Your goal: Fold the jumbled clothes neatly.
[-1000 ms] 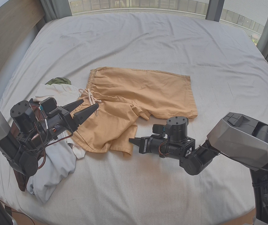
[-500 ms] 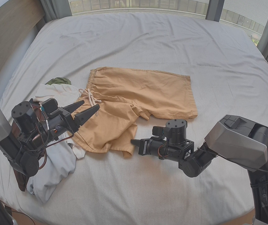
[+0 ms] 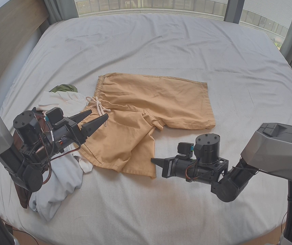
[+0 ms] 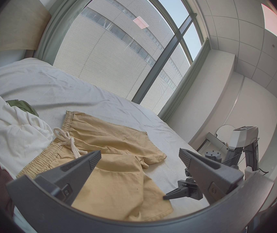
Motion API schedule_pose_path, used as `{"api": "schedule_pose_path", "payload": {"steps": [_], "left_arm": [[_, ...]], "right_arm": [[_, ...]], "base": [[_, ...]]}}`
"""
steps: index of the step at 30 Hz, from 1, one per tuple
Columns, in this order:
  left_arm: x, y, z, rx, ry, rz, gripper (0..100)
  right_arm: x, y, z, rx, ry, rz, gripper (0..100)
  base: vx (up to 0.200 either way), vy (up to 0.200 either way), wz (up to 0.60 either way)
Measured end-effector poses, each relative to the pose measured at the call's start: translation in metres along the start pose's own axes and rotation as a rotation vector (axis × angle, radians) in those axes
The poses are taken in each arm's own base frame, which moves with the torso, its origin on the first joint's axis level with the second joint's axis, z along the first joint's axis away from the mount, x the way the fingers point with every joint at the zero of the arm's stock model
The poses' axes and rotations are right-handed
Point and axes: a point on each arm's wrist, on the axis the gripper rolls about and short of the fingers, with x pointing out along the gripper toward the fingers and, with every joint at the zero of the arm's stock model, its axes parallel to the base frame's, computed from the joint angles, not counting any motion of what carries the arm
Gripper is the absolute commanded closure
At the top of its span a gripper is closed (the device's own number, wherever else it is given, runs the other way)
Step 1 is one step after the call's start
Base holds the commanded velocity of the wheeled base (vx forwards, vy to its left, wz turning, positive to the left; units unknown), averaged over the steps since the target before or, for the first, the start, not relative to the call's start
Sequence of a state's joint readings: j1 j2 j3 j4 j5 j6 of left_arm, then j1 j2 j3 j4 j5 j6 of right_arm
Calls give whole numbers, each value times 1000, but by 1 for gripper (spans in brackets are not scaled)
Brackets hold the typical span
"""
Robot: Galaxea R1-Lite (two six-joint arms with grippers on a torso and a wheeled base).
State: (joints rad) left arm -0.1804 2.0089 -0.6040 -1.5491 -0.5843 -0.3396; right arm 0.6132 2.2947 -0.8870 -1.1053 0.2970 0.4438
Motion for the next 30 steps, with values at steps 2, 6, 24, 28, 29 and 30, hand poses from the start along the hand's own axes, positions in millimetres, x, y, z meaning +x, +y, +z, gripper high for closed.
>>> {"api": "schedule_pose_path", "payload": {"steps": [2, 6, 24, 28, 29, 30], "left_arm": [[0, 0, 0, -2, 1, 0, 0], [0, 0, 0, -3, 1, 0, 0], [1, 2, -4, -3, 10, 3, 0], [1, 2, -4, -3, 11, 2, 0], [1, 2, -4, -3, 11, 2, 0], [1, 2, -4, -4, 11, 2, 0]], "right_arm": [[-7, 2, 0, 0, 0, 0, 100], [-17, 7, -1, -1, 7, 0, 100], [-54, 20, -6, -8, 20, 4, 100], [-63, 24, -4, -9, 17, 5, 100], [-65, 25, -4, -10, 16, 6, 100], [-66, 26, -3, -11, 14, 7, 100]], "base": [[0, 0, 0], [0, 0, 0], [0, 0, 0], [0, 0, 0], [0, 0, 0], [0, 0, 0]]}}
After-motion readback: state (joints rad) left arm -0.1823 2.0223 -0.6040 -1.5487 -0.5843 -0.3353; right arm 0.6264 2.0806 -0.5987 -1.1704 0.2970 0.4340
